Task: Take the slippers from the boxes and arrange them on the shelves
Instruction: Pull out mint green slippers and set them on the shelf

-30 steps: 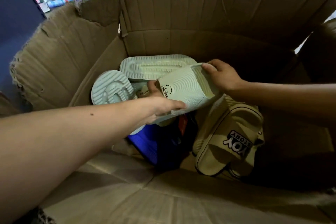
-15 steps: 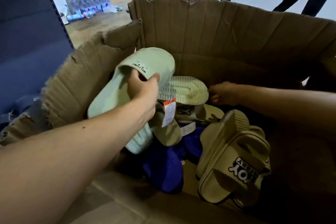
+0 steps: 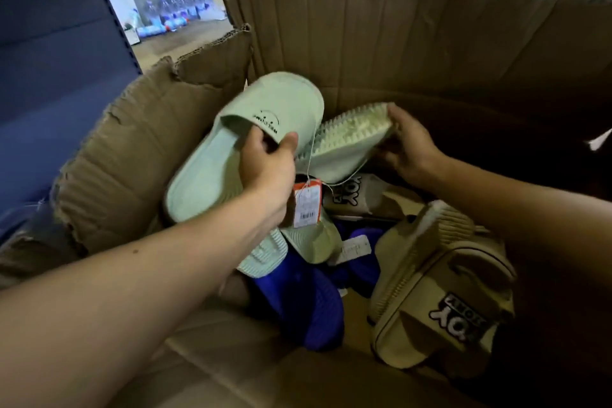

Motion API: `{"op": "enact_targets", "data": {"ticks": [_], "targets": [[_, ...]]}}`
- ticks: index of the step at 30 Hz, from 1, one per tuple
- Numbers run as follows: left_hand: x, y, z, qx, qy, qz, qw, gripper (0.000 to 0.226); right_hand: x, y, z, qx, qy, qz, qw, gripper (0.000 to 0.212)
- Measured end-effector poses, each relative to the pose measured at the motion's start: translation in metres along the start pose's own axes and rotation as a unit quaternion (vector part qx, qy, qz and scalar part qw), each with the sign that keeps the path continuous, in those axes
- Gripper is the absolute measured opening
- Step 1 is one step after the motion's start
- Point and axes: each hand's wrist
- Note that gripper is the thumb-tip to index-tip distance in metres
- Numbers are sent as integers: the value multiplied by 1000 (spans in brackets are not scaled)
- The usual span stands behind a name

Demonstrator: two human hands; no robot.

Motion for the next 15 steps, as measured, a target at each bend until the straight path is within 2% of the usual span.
{"op": "enact_targets", "data": {"ticks": [2,3,6,9,11,12,13,15], "targets": [[5,-9,10,-1,-24,-19,1000,29,-5,3,-8,74,-13,-51,996,18],[7,-12,12,5,-37,-29,999,29,-7,2,-7,55,-19,-83,995,18],[7,-15,13,29,-56,-67,996,28,-6,-3,11,-179,9,-158,971,37],[7,-10,8,27,-33,-93,995,28,0,-4,20,-295,60,-127,945,47],[9,-7,6,15,-19,-92,996,30,1,-4,18,-334,91,-121,930,29],[10,-6,5,9,-14,-86,996,31,3,-4,17,-388,103,-134,906,18],[12,-6,5,3,-7,-80,997,31,3,-4,17,-470,105,-150,863,19],[15,-6,5,-3,8,-72,997,30,1,-8,21,-642,115,-138,746,33]]}}
Point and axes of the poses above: each hand's wrist, its own x-axis towards the middle knuckle, its own y-axis out of the back of the hand, z = x × y, and after that the axes turned 10 degrees about -x, right-handed
